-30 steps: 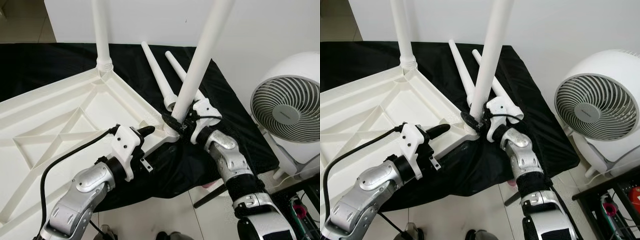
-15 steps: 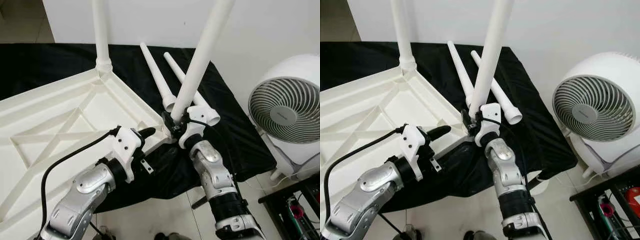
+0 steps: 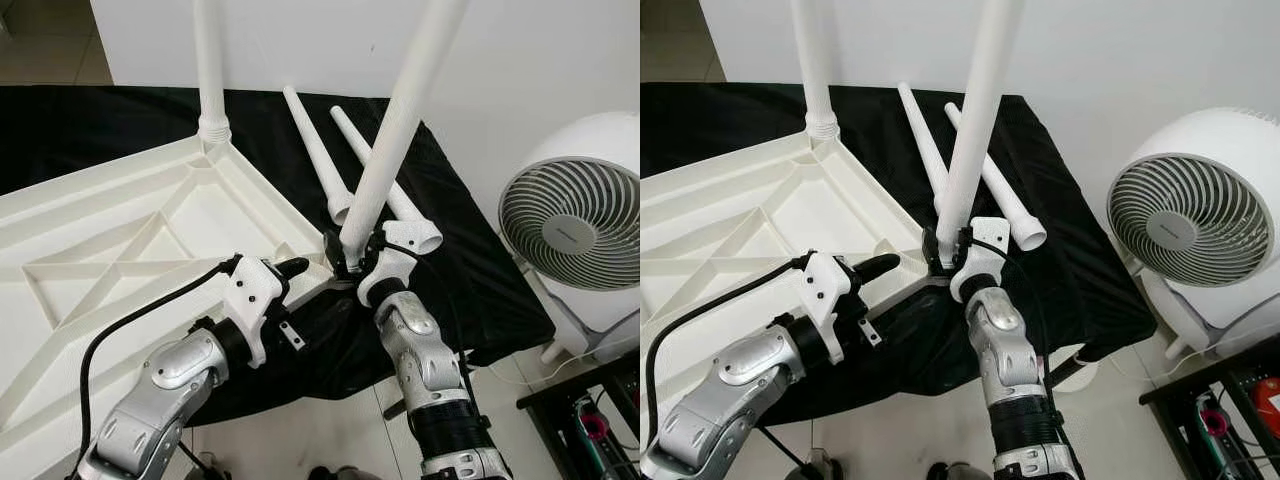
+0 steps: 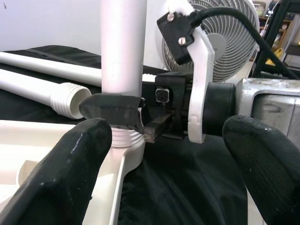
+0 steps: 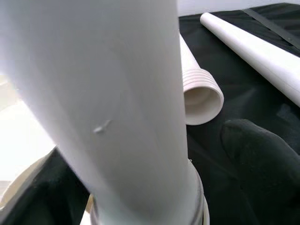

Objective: Building children table

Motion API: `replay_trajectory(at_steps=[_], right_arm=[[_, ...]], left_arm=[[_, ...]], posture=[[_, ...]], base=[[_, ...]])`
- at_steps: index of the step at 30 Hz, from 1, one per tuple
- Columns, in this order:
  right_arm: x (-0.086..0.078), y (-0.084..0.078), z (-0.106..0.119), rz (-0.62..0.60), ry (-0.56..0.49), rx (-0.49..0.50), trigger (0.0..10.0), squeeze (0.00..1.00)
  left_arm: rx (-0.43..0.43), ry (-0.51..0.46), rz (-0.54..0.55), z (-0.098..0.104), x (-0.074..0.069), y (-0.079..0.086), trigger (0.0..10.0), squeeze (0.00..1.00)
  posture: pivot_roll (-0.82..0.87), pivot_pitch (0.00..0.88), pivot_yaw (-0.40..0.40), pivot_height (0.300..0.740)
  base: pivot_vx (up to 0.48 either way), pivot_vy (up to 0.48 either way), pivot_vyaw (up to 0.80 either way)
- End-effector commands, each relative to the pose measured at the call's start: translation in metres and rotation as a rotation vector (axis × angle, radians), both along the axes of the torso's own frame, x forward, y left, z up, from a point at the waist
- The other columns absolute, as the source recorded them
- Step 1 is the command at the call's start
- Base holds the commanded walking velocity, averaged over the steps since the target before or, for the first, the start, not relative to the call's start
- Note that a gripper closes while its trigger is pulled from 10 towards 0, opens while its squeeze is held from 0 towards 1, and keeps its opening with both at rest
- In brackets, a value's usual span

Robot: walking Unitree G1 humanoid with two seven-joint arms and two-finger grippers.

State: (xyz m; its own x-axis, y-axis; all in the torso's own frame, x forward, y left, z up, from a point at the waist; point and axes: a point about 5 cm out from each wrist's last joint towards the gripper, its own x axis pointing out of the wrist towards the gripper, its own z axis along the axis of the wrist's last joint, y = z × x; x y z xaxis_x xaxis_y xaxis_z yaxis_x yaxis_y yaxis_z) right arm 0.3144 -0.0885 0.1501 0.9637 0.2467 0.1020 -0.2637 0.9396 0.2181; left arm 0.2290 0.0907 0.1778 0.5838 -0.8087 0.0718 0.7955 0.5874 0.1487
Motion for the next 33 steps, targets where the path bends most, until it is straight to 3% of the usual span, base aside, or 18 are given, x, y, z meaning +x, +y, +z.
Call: replay_trajectory(at_steps=[1, 3, 4, 7, 8, 10, 11, 12, 20, 21, 22, 24, 25, 27, 28, 29, 30, 33], right_arm=[[-0.004, -0.007, 0.0, -0.013, -0.003, -0.005, 10.0, 1.0], [-0.011, -0.008, 0.001, -0.007, -0.013, -0.017, 10.0, 1.0], [-0.015, -0.009, 0.001, 0.011, -0.011, -0.009, 10.0, 0.0], [-0.02, -0.01, 0.001, 0.035, -0.016, 0.002, 10.0, 0.0], [-0.024, -0.011, 0.001, 0.049, -0.024, 0.0, 5.5, 0.0], [-0.026, -0.012, 0.002, 0.056, -0.029, -0.003, 5.5, 0.0], [-0.027, -0.012, 0.002, 0.058, -0.027, -0.003, 4.4, 0.0], [-0.031, -0.016, 0.002, 0.059, -0.03, -0.003, 0.0, 0.0], [-0.043, -0.027, 0.001, 0.065, -0.019, -0.018, 0.0, 0.0], [-0.046, -0.029, 0.001, 0.071, -0.017, -0.024, 0.0, 0.0], [-0.046, -0.029, 0.001, 0.071, -0.017, -0.024, 0.0, 0.0], [-0.049, -0.033, 0.001, 0.09, -0.016, -0.028, 0.0, 0.0], [-0.052, -0.033, 0.001, 0.125, -0.016, -0.026, 0.0, 0.0], [-0.053, -0.033, 0.001, 0.15, -0.015, -0.024, 0.0, 0.0], [-0.054, -0.032, 0.002, 0.174, -0.016, -0.033, 4.5, 0.0], [-0.054, -0.032, 0.002, 0.174, -0.016, -0.033, 4.5, 0.0], [-0.056, -0.032, 0.003, 0.219, -0.02, -0.037, 10.0, 0.0], [-0.057, -0.034, 0.006, 0.313, -0.022, -0.033, 10.0, 0.0]], left_arm=[[0.019, 0.011, -0.02, -0.002, -0.001, -0.004, 10.0, 0.0], [0.022, 0.012, -0.014, -0.003, -0.001, -0.003, 10.0, 0.0], [0.025, 0.009, -0.011, -0.003, 0.0, -0.002, 10.0, 0.0], [0.03, 0.009, -0.005, -0.003, 0.001, -0.001, 10.0, 0.0], [0.037, 0.006, 0.002, -0.003, 0.003, 0.001, 10.0, 0.0], [0.042, 0.005, 0.007, -0.003, 0.004, 0.002, 10.0, 0.0], [0.043, 0.005, 0.011, -0.003, 0.005, 0.003, 10.0, 0.0], [0.049, 0.0, 0.023, -0.002, 0.008, 0.005, 10.0, 0.0], [0.073, -0.015, 0.077, 0.0, 0.018, 0.016, 10.0, 0.0], [0.077, -0.017, 0.085, 0.0, 0.02, 0.018, 10.0, 0.25], [0.077, -0.017, 0.085, 0.0, 0.02, 0.018, 10.0, 0.25], [0.087, -0.021, 0.105, 0.001, 0.024, 0.023, 10.0, 0.37], [0.095, -0.024, 0.113, 0.001, 0.026, 0.025, 10.0, 0.79], [0.101, -0.026, 0.119, 0.002, 0.027, 0.026, 10.0, 0.79], [0.107, -0.017, 0.122, 0.001, 0.028, 0.027, 10.0, 0.76], [0.107, -0.017, 0.122, 0.001, 0.028, 0.027, 10.0, 0.76], [0.119, 0.003, 0.13, -0.001, 0.03, 0.03, 10.0, 1.0], [0.172, 0.021, 0.159, -0.006, 0.036, 0.035, 10.0, 1.0]], posture=[[0.13, 0.111, -0.128, 0.74], [0.13, 0.113, -0.128, 0.74], [0.13, 0.116, -0.129, 0.74], [0.13, 0.118, -0.129, 0.74], [0.12, 0.123, -0.131, 0.74], [0.12, 0.123, -0.131, 0.74], [0.12, 0.125, -0.131, 0.74], [0.12, 0.127, -0.134, 0.74], [0.12, 0.129, -0.137, 0.74], [0.12, 0.127, -0.136, 0.74], [0.12, 0.127, -0.136, 0.74], [0.12, 0.127, -0.132, 0.74], [0.11, 0.127, -0.131, 0.74], [0.11, 0.127, -0.131, 0.74], [0.11, 0.126, -0.128, 0.74], [0.11, 0.126, -0.128, 0.74], [0.11, 0.125, -0.124, 0.74], [0.11, 0.124, -0.118, 0.74]], base=[[0.0, 0.0, 0.0], [0.0, 0.0, 0.0], [0.0, 0.0, 0.0], [0.0, 0.0, 0.0], [0.0, 0.0, 0.0], [0.0, 0.0, 0.0], [0.0, 0.0, 0.0], [0.0, 0.0, 0.0], [0.0, 0.0, 0.0], [0.0, 0.0, 0.0], [0.0, 0.0, 0.0], [0.0, 0.0, 0.0], [0.0, 0.0, 0.0], [0.0, 0.0, 0.0], [0.0, 0.0, 0.0], [0.0, 0.0, 0.0], [0.0, 0.0, 0.0], [0.0, 0.0, 0.0]])
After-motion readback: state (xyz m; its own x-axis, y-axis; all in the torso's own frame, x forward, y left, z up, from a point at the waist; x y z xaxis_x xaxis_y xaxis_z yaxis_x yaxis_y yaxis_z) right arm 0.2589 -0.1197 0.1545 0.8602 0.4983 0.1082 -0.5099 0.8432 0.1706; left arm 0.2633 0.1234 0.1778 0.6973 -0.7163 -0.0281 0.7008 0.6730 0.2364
